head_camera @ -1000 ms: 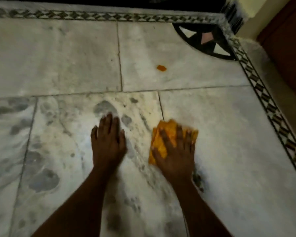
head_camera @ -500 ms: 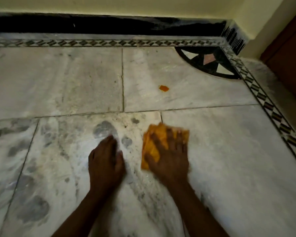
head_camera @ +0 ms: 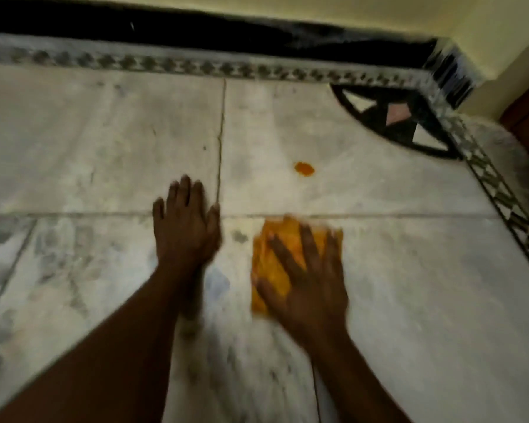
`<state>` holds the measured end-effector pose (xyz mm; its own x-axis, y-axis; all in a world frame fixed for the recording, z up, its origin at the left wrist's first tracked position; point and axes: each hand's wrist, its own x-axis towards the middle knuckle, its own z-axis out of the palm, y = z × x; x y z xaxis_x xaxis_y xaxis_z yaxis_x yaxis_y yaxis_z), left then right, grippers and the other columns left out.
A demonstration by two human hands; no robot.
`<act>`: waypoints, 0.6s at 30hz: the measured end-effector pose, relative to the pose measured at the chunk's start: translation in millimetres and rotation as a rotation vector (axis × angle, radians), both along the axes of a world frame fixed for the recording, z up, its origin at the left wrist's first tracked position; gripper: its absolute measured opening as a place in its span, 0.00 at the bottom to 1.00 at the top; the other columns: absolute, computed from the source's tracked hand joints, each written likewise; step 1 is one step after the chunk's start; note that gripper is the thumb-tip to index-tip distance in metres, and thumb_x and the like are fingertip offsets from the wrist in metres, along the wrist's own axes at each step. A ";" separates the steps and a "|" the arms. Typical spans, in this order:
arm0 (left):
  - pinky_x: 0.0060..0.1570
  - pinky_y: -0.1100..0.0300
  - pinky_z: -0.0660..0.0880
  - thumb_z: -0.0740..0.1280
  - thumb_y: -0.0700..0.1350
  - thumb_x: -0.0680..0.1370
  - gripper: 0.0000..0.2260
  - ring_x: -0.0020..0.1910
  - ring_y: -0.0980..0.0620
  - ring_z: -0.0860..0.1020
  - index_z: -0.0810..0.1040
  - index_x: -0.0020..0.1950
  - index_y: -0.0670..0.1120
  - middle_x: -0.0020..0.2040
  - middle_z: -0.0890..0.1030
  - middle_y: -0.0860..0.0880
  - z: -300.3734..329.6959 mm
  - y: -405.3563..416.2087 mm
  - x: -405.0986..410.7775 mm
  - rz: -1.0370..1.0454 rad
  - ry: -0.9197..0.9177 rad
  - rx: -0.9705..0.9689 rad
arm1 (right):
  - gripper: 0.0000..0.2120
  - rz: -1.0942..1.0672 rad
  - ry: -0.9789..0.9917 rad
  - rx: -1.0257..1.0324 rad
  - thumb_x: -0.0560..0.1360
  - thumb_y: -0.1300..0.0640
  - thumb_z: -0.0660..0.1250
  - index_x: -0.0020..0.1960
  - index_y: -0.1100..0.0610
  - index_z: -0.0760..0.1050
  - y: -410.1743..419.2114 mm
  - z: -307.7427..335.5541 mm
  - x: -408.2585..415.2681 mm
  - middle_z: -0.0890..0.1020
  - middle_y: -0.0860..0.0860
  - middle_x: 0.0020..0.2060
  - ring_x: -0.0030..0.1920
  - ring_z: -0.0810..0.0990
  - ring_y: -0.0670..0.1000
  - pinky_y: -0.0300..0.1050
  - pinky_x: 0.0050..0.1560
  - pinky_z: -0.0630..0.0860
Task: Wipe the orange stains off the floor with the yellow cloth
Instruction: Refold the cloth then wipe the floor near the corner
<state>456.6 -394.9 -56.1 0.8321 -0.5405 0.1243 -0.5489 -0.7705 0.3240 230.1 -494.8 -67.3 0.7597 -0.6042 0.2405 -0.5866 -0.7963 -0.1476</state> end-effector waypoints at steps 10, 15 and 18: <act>0.82 0.42 0.51 0.48 0.61 0.85 0.31 0.86 0.50 0.51 0.55 0.86 0.50 0.87 0.47 0.51 -14.0 -2.1 -1.1 0.015 -0.008 0.003 | 0.43 -0.371 0.122 0.190 0.73 0.19 0.47 0.83 0.36 0.57 -156.3 11.8 162.0 0.56 0.53 0.85 0.83 0.50 0.67 0.74 0.79 0.35; 0.82 0.40 0.54 0.49 0.60 0.84 0.31 0.85 0.50 0.53 0.60 0.85 0.49 0.86 0.54 0.50 -9.0 -0.1 -1.1 0.035 0.028 0.023 | 0.40 -0.034 0.067 0.067 0.73 0.19 0.51 0.79 0.35 0.66 -110.5 13.3 73.3 0.63 0.54 0.83 0.83 0.53 0.61 0.67 0.81 0.58; 0.83 0.41 0.53 0.48 0.60 0.84 0.31 0.86 0.51 0.51 0.59 0.85 0.50 0.87 0.54 0.50 -11.4 -1.5 -0.9 0.028 0.044 0.046 | 0.46 -0.440 0.218 0.246 0.68 0.16 0.41 0.82 0.32 0.50 -155.0 18.7 61.7 0.49 0.53 0.86 0.84 0.42 0.68 0.69 0.82 0.46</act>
<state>455.7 -396.4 -67.5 0.8513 -0.5210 0.0627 -0.5125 -0.8000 0.3119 291.8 -649.8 -48.6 0.4391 -0.8946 -0.0825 -0.8942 -0.4263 -0.1363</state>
